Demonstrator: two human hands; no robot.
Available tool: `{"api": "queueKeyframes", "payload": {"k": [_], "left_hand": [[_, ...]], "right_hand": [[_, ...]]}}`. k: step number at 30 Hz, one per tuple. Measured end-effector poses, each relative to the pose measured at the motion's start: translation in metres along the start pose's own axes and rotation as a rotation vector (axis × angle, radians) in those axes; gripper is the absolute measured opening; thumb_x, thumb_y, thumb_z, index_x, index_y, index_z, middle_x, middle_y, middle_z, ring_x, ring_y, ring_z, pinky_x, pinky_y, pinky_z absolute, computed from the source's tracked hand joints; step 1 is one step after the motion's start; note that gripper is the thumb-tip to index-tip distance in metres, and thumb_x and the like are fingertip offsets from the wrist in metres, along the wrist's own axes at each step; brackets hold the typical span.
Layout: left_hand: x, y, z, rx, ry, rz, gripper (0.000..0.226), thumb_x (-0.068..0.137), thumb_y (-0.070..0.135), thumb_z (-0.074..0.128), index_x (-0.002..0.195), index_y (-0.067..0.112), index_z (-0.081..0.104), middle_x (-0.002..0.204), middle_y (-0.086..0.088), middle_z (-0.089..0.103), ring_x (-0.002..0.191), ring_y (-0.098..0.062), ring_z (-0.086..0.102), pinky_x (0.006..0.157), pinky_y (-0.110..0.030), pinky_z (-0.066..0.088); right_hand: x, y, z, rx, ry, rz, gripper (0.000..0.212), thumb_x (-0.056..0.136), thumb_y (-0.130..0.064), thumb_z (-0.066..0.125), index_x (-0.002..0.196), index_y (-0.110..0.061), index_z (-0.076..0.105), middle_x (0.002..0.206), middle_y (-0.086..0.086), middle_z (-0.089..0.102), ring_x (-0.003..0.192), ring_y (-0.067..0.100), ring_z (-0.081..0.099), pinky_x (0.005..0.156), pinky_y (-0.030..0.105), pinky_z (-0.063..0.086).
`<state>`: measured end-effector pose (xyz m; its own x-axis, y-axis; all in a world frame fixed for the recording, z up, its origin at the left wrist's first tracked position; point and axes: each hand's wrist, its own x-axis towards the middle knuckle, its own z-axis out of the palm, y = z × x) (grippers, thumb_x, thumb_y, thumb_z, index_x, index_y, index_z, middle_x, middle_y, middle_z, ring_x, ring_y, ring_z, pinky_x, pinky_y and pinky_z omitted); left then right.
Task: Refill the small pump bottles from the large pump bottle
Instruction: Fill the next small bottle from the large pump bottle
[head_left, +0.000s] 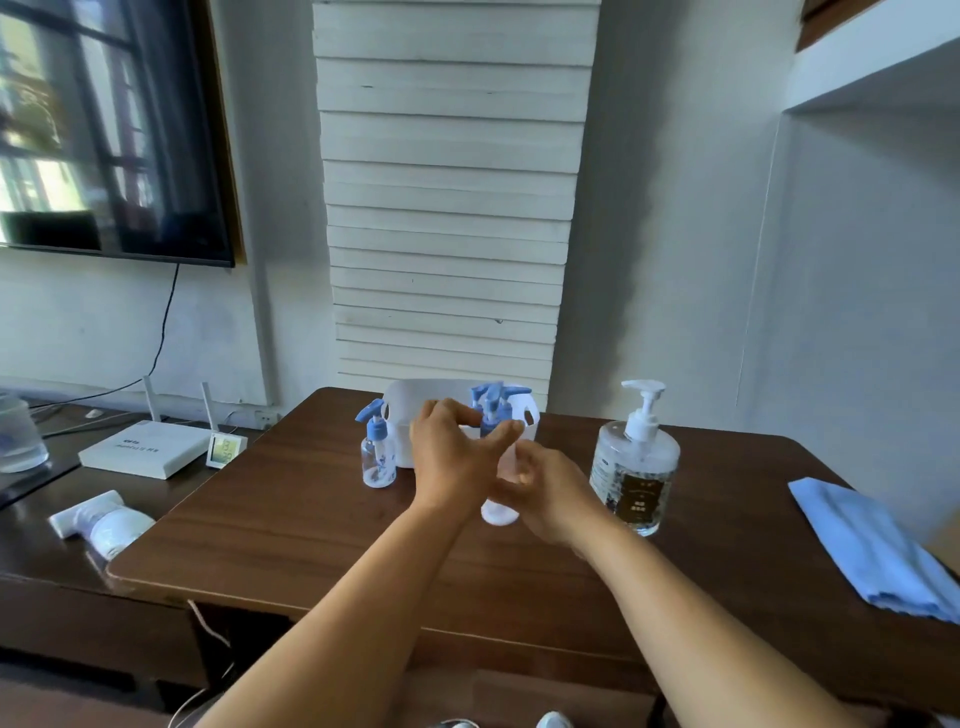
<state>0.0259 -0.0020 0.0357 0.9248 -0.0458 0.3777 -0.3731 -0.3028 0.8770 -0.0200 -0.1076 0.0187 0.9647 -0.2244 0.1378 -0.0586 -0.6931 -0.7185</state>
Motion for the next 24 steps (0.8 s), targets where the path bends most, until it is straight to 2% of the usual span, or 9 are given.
{"api": "queueKeyframes", "payload": {"k": [3, 7, 10, 11, 14, 17, 20, 22, 24], "left_hand": [[-0.006, 0.005, 0.003, 0.007, -0.047, -0.052, 0.048, 0.069, 0.041, 0.078, 0.100, 0.013, 0.053, 0.104, 0.006, 0.042, 0.108, -0.016, 0.047, 0.091, -0.028, 0.041], [-0.019, 0.016, 0.002, -0.306, -0.320, -0.067, 0.080, 0.075, 0.035, 0.075, 0.139, 0.019, 0.031, 0.125, 0.004, 0.052, 0.117, -0.010, 0.049, 0.099, -0.030, 0.042], [-0.018, 0.018, 0.000, -0.328, -0.234, -0.082, 0.067, 0.082, 0.030, 0.069, 0.136, 0.019, 0.031, 0.099, 0.009, 0.065, 0.090, -0.002, 0.062, 0.083, -0.025, 0.050], [-0.017, 0.017, 0.000, -0.311, -0.206, -0.093, 0.067, 0.084, 0.029, 0.066, 0.139, 0.019, 0.029, 0.098, 0.007, 0.066, 0.088, -0.007, 0.063, 0.083, -0.029, 0.051], [-0.014, 0.014, 0.003, -0.272, -0.234, -0.121, 0.069, 0.088, 0.023, 0.058, 0.145, 0.019, 0.020, 0.113, -0.002, 0.066, 0.113, -0.025, 0.058, 0.099, -0.044, 0.046], [-0.014, 0.013, 0.006, -0.282, -0.136, -0.085, 0.056, 0.089, 0.016, 0.055, 0.140, 0.018, 0.032, 0.098, 0.010, 0.066, 0.106, -0.019, 0.059, 0.098, -0.040, 0.046], [-0.012, 0.013, 0.007, -0.276, -0.166, -0.131, 0.048, 0.090, 0.019, 0.054, 0.136, 0.018, 0.038, 0.103, -0.004, 0.067, 0.088, -0.021, 0.062, 0.085, -0.036, 0.049], [-0.012, 0.011, 0.007, -0.189, -0.253, -0.127, 0.017, 0.090, 0.023, 0.056, 0.106, 0.019, 0.058, 0.092, -0.005, 0.067, 0.078, -0.018, 0.059, 0.081, -0.038, 0.050], [-0.012, 0.010, 0.007, -0.206, -0.271, -0.103, 0.008, 0.089, 0.023, 0.060, 0.084, 0.019, 0.065, 0.078, 0.001, 0.067, 0.074, -0.015, 0.059, 0.079, -0.036, 0.051]], "right_hand": [[-0.007, -0.002, -0.002, -0.004, -0.007, -0.003, 0.044, 0.081, -0.048, 0.065, 0.118, -0.026, 0.060, 0.109, -0.005, 0.068, 0.103, 0.014, 0.062, 0.089, 0.037, 0.050], [-0.009, 0.000, -0.015, 0.053, 0.061, 0.069, 0.037, 0.085, -0.047, 0.059, 0.106, -0.018, 0.067, 0.099, 0.002, 0.071, 0.094, 0.019, 0.064, 0.085, 0.039, 0.050], [-0.009, 0.005, -0.018, 0.125, 0.119, 0.134, 0.026, 0.083, -0.039, 0.064, 0.094, -0.015, 0.066, 0.092, 0.002, 0.070, 0.088, 0.019, 0.064, 0.074, 0.034, 0.049], [-0.009, 0.005, -0.018, 0.122, 0.105, 0.124, 0.024, 0.083, -0.037, 0.065, 0.092, -0.015, 0.064, 0.092, 0.002, 0.069, 0.087, 0.018, 0.064, 0.071, 0.031, 0.048], [-0.011, 0.004, -0.016, 0.093, 0.058, 0.093, 0.024, 0.084, -0.041, 0.065, 0.089, -0.018, 0.062, 0.090, 0.000, 0.067, 0.083, 0.015, 0.062, 0.065, 0.028, 0.042], [-0.011, 0.005, -0.017, 0.099, 0.061, 0.144, 0.020, 0.085, -0.039, 0.063, 0.084, -0.019, 0.064, 0.085, -0.002, 0.067, 0.080, 0.014, 0.061, 0.066, 0.027, 0.044], [-0.014, 0.006, -0.016, 0.091, 0.016, 0.107, 0.027, 0.084, -0.040, 0.065, 0.096, -0.016, 0.067, 0.095, 0.002, 0.070, 0.091, 0.018, 0.065, 0.079, 0.034, 0.049], [-0.015, 0.007, -0.016, 0.112, -0.005, 0.093, 0.023, 0.083, -0.037, 0.068, 0.096, -0.019, 0.065, 0.096, 0.001, 0.070, 0.090, 0.015, 0.065, 0.072, 0.030, 0.048], [-0.013, 0.007, -0.016, 0.124, -0.012, 0.113, 0.022, 0.080, -0.035, 0.071, 0.095, -0.021, 0.064, 0.096, 0.000, 0.069, 0.089, 0.014, 0.064, 0.067, 0.026, 0.047]]}}
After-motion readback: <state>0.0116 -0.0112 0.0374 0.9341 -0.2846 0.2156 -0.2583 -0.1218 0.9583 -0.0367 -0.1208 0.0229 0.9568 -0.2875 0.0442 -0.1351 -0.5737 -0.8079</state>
